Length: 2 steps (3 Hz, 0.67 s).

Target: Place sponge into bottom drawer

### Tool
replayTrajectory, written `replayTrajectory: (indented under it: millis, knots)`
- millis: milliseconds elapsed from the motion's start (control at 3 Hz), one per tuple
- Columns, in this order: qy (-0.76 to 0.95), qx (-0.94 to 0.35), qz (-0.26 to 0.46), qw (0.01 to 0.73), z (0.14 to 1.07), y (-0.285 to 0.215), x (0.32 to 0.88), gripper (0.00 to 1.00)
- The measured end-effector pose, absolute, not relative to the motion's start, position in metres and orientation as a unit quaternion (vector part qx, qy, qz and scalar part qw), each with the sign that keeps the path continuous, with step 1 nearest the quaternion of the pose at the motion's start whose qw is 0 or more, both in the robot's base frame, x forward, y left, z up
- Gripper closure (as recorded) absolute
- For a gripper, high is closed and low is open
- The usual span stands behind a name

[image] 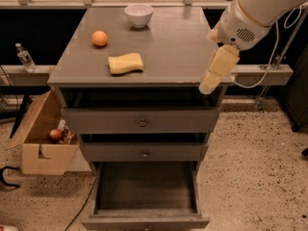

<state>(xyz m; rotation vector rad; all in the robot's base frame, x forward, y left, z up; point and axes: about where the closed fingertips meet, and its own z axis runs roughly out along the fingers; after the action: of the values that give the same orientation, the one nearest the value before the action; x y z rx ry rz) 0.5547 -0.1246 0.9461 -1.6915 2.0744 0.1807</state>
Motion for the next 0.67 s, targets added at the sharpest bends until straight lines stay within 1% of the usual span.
replayTrajectory:
  millis: [333, 667]
  knots:
    - [0.753, -0.614, 0.066, 0.227, 0.946, -0.125, 0.555, 0.0]
    - [0.75, -0.608, 0.069, 0.252, 0.939, -0.11, 0.585, 0.0]
